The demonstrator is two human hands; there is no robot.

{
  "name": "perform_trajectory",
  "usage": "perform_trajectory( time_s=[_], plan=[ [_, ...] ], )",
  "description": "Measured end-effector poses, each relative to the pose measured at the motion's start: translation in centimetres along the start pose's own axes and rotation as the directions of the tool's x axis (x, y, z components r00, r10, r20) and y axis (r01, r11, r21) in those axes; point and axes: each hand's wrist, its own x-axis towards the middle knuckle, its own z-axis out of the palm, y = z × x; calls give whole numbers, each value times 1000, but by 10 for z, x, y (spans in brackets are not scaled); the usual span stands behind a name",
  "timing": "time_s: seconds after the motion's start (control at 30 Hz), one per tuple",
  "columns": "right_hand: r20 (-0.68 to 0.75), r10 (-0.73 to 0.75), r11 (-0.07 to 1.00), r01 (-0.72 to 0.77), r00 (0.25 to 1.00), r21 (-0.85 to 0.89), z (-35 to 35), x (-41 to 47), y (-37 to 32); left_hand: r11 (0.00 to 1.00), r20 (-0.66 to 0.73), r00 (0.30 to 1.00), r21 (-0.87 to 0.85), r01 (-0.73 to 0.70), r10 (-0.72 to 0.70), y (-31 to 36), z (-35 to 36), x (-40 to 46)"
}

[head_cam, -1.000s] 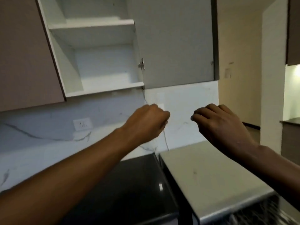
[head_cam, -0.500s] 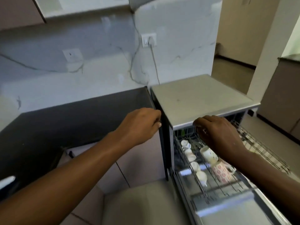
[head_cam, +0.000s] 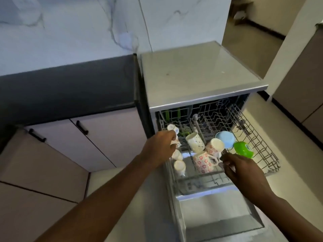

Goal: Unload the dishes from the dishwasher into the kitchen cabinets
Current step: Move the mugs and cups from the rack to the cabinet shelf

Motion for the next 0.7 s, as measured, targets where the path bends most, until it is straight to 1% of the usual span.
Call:
perform_trajectory(
  time_s=[0.07,0.17,0.27,0.33,0.4,0.47,0.57,0.7],
  plan=[
    [50,6,999,-8,999,40,11,18,42,993,7,995,-69,97,-97,16,49,25],
    [98,37,988,-51,994,144,29,46,85,959,92,967,-133,249,-239,33,115,50],
    [139,60,973,-89,988,214,51,74,118,912,178,929,-201,357,-324,40,173,75],
    [160,48,970,-85,986,229,65,86,132,879,247,893,-208,428,-377,40,204,86],
    [169,22,973,-59,985,222,81,99,146,864,283,862,-164,476,-421,37,235,98],
    [175,-7,978,-30,984,206,96,110,156,845,272,842,-145,515,-466,35,259,111],
    [169,-25,976,-13,985,216,113,124,165,803,254,810,-161,574,-528,28,283,129],
    [169,-56,989,32,984,143,136,140,179,780,307,780,-156,606,-545,16,304,145]
  ],
)
